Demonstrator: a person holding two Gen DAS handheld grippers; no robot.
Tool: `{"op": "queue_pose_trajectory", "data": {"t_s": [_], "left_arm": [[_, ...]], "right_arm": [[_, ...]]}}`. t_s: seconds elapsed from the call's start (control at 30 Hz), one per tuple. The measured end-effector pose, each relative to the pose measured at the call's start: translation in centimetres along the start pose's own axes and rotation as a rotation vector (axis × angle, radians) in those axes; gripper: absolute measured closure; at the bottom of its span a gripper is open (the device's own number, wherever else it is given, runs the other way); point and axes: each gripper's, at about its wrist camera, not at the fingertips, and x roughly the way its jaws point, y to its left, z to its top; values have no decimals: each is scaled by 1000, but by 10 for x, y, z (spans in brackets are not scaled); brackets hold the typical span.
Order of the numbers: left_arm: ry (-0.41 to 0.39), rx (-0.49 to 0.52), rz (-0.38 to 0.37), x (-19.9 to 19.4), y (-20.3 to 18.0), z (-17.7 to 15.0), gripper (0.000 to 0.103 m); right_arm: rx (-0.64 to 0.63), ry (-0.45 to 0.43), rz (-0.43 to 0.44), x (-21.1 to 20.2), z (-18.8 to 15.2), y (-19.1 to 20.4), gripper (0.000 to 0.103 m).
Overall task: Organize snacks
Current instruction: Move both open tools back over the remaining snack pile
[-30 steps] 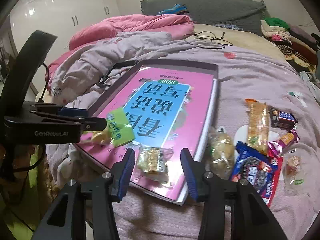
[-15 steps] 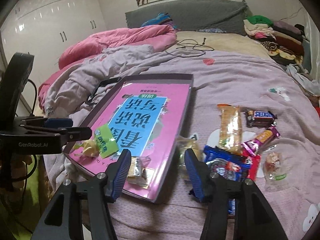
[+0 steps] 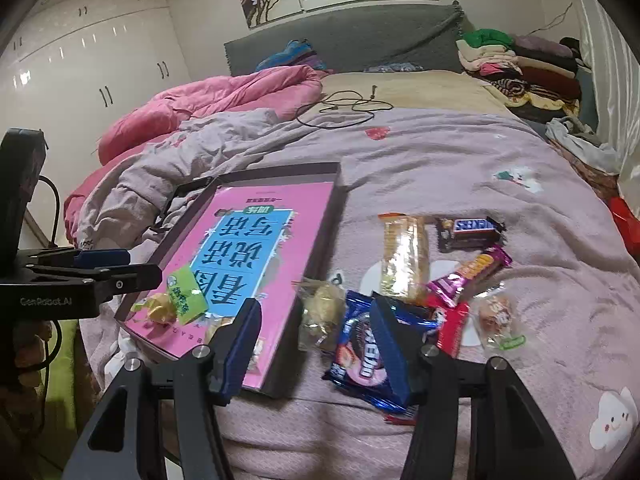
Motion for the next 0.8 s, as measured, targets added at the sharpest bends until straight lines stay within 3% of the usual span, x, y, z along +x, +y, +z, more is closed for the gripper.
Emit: {"op": "queue_pose_trajectory", "data": {"t_s": [0.47,0.8], "left_arm": [[18,93,-66,3,-56,6,32],[63,141,-123,13,-102,2,32]], "right_arm": [[55,-29,-64,-18,-6,-36,46],[143,-75,-142,-35,-8,-83,42]]}}
